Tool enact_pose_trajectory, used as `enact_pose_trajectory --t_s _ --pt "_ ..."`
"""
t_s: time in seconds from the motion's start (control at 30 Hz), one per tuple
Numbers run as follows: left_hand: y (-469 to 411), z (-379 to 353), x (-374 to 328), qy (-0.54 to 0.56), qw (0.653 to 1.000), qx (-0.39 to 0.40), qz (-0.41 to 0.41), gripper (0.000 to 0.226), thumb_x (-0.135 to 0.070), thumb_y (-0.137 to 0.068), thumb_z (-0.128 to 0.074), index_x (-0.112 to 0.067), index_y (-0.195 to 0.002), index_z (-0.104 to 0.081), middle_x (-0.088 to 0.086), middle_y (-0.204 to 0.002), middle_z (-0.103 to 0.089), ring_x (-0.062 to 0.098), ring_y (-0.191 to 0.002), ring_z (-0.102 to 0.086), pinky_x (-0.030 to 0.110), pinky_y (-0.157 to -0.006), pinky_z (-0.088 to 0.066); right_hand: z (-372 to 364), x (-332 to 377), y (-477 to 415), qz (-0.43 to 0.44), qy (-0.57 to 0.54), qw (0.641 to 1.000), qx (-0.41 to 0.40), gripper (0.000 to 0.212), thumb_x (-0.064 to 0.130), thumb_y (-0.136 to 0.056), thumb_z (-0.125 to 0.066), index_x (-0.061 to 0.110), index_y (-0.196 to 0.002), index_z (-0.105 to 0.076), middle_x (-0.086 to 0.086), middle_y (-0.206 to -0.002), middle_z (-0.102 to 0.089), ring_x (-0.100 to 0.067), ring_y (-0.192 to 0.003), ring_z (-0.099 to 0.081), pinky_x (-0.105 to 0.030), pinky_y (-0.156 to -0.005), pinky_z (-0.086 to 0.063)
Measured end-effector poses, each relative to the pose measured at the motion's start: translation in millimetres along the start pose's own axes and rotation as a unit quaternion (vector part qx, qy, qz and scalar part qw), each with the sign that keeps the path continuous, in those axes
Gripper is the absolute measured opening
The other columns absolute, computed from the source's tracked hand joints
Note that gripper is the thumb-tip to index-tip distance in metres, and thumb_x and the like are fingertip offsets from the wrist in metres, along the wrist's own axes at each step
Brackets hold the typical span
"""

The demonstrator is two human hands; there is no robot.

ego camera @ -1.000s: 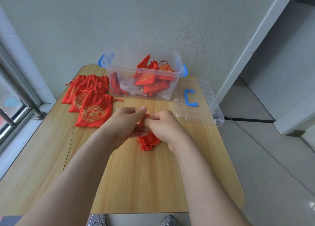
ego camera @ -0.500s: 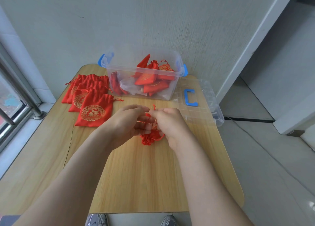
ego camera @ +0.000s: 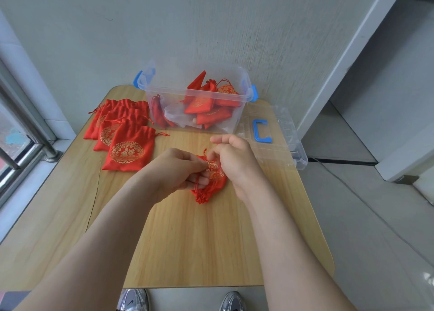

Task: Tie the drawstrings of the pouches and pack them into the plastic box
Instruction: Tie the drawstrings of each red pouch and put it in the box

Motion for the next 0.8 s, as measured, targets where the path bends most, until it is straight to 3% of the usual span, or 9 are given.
enact_pose_trajectory --t_s 0.07,0.23,0.4,0.53,0.67,0.8 --pt "1 -2 -1 0.002 1.000 0.008 -0.001 0.019 -0.007 -0.102 -0.066 0.009 -0.112 -0.069 0.015 -0.088 -0.076 0.020 -0.074 -0.075 0.027 -0.070 -0.063 1 6 2 0.032 0.005 0.999 0.013 0.025 0.004 -0.099 -0.053 0.020 -0.114 -0.064 0.005 -0.082 -0.080 -0.012 -0.102 -0.071 -0.029 -0.087 -0.050" --pt "2 0 -6 -0.038 0.999 0.015 -0.017 0.019 -0.010 -0.101 -0.069 0.007 -0.108 -0.073 0.014 -0.087 -0.077 0.020 -0.079 -0.074 0.037 -0.088 -0.065 0 14 2 0.087 0.003 0.995 0.058 0.014 0.008 -0.107 -0.055 0.014 -0.113 -0.066 0.008 -0.098 -0.082 0.000 -0.101 -0.074 -0.021 -0.088 -0.053" --pt "9 -9 -7 -0.055 0.996 0.065 -0.011 0.017 -0.004 -0.100 -0.066 0.009 -0.109 -0.074 0.015 -0.085 -0.074 0.020 -0.079 -0.072 0.028 -0.078 -0.063 -3 16 3 0.108 0.025 0.990 0.086 0.011 0.009 -0.108 -0.055 0.015 -0.109 -0.064 0.009 -0.107 -0.082 -0.003 -0.108 -0.073 -0.018 -0.089 -0.053" --pt "11 -11 -10 -0.044 0.995 0.090 -0.011 0.020 -0.010 -0.099 -0.068 0.008 -0.100 -0.076 0.018 -0.087 -0.073 0.024 -0.081 -0.070 0.039 -0.091 -0.061 -1 14 3 0.119 0.040 0.988 0.089 0.011 0.009 -0.108 -0.057 0.016 -0.106 -0.064 0.008 -0.109 -0.081 -0.001 -0.108 -0.073 -0.020 -0.094 -0.052" --pt "13 -7 -13 -0.061 0.995 0.077 -0.033 0.031 -0.020 -0.098 -0.074 0.011 -0.104 -0.074 0.019 -0.085 -0.074 0.022 -0.078 -0.070 0.028 -0.077 -0.061 1 13 4 0.115 0.054 0.988 0.089 0.015 0.012 -0.107 -0.061 0.020 -0.118 -0.067 0.010 -0.104 -0.082 -0.001 -0.106 -0.074 -0.025 -0.098 -0.053" --pt "12 -2 -10 -0.059 0.996 0.055 -0.026 0.029 -0.015 -0.100 -0.072 0.014 -0.105 -0.072 0.015 -0.080 -0.072 0.018 -0.070 -0.069 0.023 -0.065 -0.059 7 14 4 0.138 0.128 0.981 0.042 0.045 0.014 -0.103 -0.064 0.029 -0.144 -0.052 0.011 -0.097 -0.081 -0.002 -0.104 -0.072 -0.030 -0.102 -0.052"
Point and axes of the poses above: each hand's wrist, its own y-axis away from the middle knuckle, its own z-axis out of the back of the hand, x = y × z, the point moved 9 cm from there along -y, towards the middle knuckle
